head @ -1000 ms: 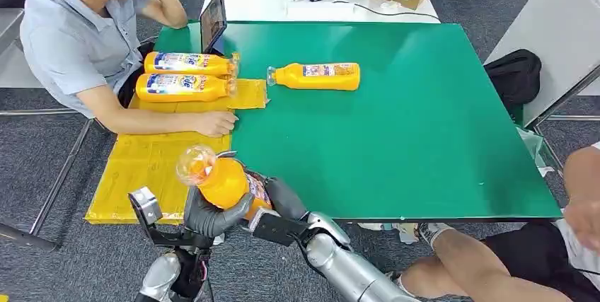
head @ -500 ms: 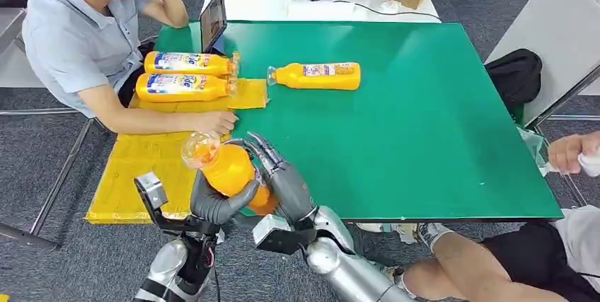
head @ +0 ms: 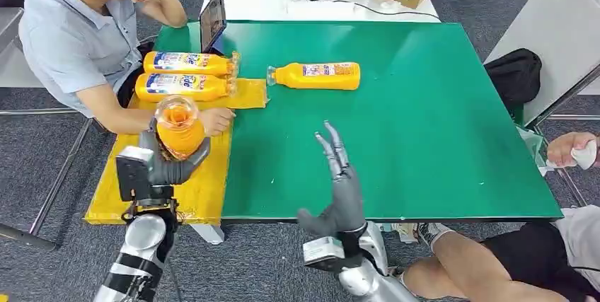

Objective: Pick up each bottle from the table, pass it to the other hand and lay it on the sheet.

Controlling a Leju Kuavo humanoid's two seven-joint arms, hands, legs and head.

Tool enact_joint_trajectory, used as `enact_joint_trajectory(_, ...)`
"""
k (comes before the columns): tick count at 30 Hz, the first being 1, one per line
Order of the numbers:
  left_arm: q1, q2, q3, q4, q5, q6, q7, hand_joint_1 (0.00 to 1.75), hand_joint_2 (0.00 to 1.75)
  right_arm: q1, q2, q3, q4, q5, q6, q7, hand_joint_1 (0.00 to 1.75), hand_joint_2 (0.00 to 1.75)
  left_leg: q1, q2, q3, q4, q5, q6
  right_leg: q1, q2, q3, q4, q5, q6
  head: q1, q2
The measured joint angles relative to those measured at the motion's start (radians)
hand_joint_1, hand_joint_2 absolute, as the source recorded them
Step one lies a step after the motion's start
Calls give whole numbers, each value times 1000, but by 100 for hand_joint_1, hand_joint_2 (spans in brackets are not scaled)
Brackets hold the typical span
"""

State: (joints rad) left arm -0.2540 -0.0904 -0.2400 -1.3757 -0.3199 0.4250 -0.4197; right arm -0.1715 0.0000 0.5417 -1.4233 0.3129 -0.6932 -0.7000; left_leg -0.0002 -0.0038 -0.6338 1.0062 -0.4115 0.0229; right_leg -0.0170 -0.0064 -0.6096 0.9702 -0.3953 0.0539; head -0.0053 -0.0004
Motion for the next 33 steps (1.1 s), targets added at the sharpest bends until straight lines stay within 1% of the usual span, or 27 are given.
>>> enact_joint_trajectory(4,-86,11,10,100,-147,30,70,175,175,19,0,-6,-5,-22,6,0,0,0,0,0,0,0,0,0,0,0,0,0,1,0,0,0)
enact_joint_trajectory(7,-168,24,3,239,-428,78,169,175,175,25,0,-11,-5,-29,31,0,0,0,0,1,1,0,2,0,0,0,0,0,1,0,-1,0)
enact_joint_trajectory(10,-238,32,-21,381,-621,72,243,175,175,27,1,-19,-5,-25,67,0,0,0,0,0,1,0,3,0,0,0,1,1,1,0,0,0)
enact_joint_trajectory(14,-281,35,-39,493,-675,62,270,175,175,31,3,-31,-5,-22,83,0,0,0,0,1,0,0,2,0,0,0,0,1,1,0,0,0)
enact_joint_trajectory(21,-338,20,-88,679,-781,-40,314,175,175,31,14,-54,-5,-18,141,0,0,0,0,1,0,0,2,0,0,0,0,1,1,0,0,0)
enact_joint_trajectory(28,-365,3,-109,768,-791,-65,306,175,175,32,19,-62,-4,-16,157,0,0,0,0,0,0,0,2,0,0,0,0,1,1,0,0,0)
enact_joint_trajectory(29,-368,0,-109,778,-791,-77,294,161,175,31,19,-62,-3,-14,162,0,0,0,0,0,0,0,2,0,0,0,0,1,1,0,0,0)
enact_joint_trajectory(30,-371,-3,-110,787,-795,-88,282,161,175,31,19,-63,-2,-12,168,0,0,0,0,0,0,0,2,0,0,0,0,1,1,0,0,0)
enact_joint_trajectory(31,-373,-6,-113,796,-802,-95,272,145,175,31,19,-64,1,-11,171,0,0,0,0,0,0,0,2,0,0,0,1,1,1,0,0,0)
enact_joint_trajectory(32,-376,-8,-121,807,-809,-104,265,38,175,31,19,-67,4,-10,176,0,0,0,0,-1,0,0,2,0,0,0,1,1,1,0,0,0)
enact_joint_trajectory(33,-378,-9,-126,813,-812,-111,261,2,175,30,19,-68,5,-10,177,0,0,0,0,-1,0,0,2,0,0,0,1,1,1,0,0,0)
